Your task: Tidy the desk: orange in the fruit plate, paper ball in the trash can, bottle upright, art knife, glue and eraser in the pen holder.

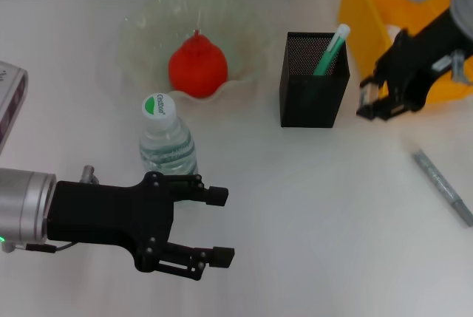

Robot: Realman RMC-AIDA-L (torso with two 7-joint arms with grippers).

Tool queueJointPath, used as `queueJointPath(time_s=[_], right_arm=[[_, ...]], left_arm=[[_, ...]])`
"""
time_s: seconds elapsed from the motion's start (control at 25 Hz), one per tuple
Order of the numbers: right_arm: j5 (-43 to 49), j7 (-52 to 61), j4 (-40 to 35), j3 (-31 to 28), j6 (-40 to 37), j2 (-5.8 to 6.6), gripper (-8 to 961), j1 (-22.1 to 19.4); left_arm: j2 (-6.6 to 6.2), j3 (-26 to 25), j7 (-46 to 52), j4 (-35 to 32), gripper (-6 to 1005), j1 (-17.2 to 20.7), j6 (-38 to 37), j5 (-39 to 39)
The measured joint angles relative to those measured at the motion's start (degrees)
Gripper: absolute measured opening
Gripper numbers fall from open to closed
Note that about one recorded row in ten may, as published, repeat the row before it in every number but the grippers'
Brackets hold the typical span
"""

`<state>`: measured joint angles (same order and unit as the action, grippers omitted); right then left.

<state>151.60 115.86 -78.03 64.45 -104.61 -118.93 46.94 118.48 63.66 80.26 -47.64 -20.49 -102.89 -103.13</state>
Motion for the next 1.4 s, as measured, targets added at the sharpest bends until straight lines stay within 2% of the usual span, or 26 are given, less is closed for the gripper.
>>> queueJointPath(time_s=[0.16, 0.36, 0.48, 0.68, 0.96, 1.08, 1.2, 1.4], right_arm=[[0.5, 2.7, -1.6, -2.0, 2.3, 0.54, 451, 2.6], [4.9, 4.3, 5.1, -1.4, 10.1, -0.31, 467, 6.2], [5.0, 4.9, 11.1, -0.6, 14.5, -0.35, 476, 8.1], [4.7, 5.5, 14.9, 0.8, 17.5, -0.47, 492, 9.6], [4.2, 6.1, 15.8, 1.7, 18.0, -0.60, 515, 10.0], [3.7, 6.9, 14.2, 1.7, 17.3, -0.61, 534, 9.5], [2.9, 9.4, 8.4, 1.4, 14.4, -0.50, 575, 7.7], [2.9, 19.1, -9.8, 1.1, 4.0, -0.26, 601, 1.6]], left_arm=[[0.00, 0.0, 0.0, 0.0, 846, 0.0, 0.0, 0.0], [0.05, 0.1, 0.1, 0.0, 846, -0.5, -0.3, 0.0], [0.14, 0.2, 0.1, 0.0, 846, -0.7, -0.4, 0.0], [0.17, 0.2, 0.1, 0.0, 846, -0.8, -0.4, 0.1], [0.18, 0.3, 0.2, 0.0, 846, -1.0, -0.4, 0.2], [0.17, 0.3, 0.0, 0.1, 846, -0.8, -0.4, 0.2], [0.17, 0.3, -0.1, 0.4, 846, -0.8, -0.4, 0.2], [0.17, 0.2, -0.6, 0.5, 846, -0.8, -0.3, 0.7]])
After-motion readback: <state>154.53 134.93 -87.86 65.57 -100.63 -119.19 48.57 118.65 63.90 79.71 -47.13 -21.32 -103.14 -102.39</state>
